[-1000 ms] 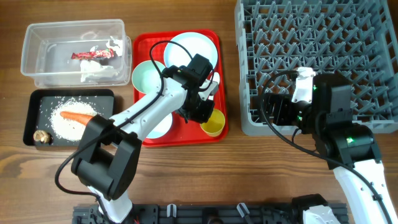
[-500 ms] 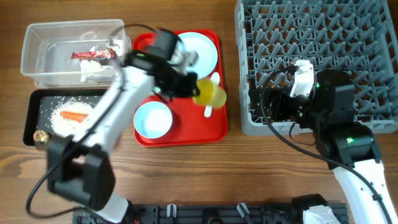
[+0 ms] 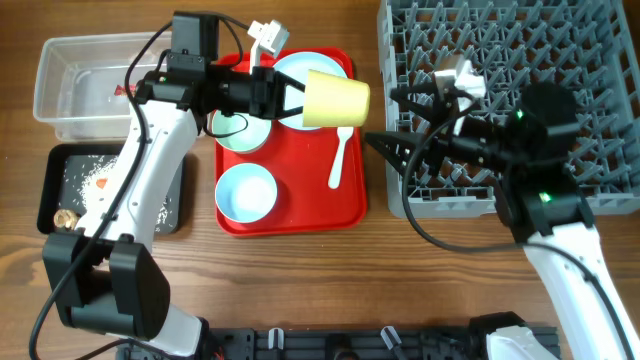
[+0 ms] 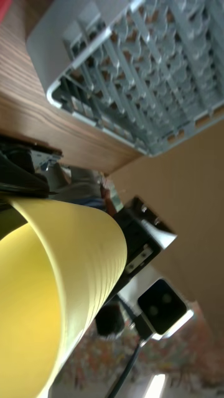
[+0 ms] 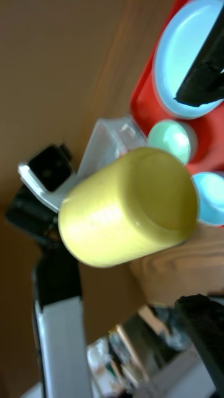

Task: Sort waste into correct bins and load items into the dishwasher rack
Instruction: 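Grasp the yellow cup with the right gripper, taking it from the left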

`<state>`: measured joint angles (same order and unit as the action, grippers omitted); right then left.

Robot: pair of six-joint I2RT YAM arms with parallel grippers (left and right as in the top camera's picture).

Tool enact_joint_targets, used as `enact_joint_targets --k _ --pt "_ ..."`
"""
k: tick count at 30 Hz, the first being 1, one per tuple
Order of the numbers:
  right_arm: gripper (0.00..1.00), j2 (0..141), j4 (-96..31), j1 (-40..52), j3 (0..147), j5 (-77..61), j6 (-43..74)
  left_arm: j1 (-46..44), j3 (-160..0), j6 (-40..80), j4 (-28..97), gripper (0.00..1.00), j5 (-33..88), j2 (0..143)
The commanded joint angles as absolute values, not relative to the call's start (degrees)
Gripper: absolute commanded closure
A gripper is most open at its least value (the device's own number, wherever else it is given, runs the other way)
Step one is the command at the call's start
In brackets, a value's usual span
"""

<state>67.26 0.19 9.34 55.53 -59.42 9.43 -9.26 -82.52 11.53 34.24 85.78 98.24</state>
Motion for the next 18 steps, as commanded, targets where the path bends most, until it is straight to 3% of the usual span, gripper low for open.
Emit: enact_joint_targets --k 1,11,18 --pt "0.00 71.48 6.50 9.58 55.57 -69.63 12.67 -9.17 -83.18 12.51 34.04 0.96 90.32 97.38" --pt "0.02 76.73 18.04 11.18 55.57 -70.89 18.61 -11.84 -83.15 12.45 33.26 0.96 90.17 97.38" --pt "0.24 76.73 19.27 12.93 55.57 -70.39 18.61 -11.90 -83.15 12.45 33.15 0.96 90.06 97.38"
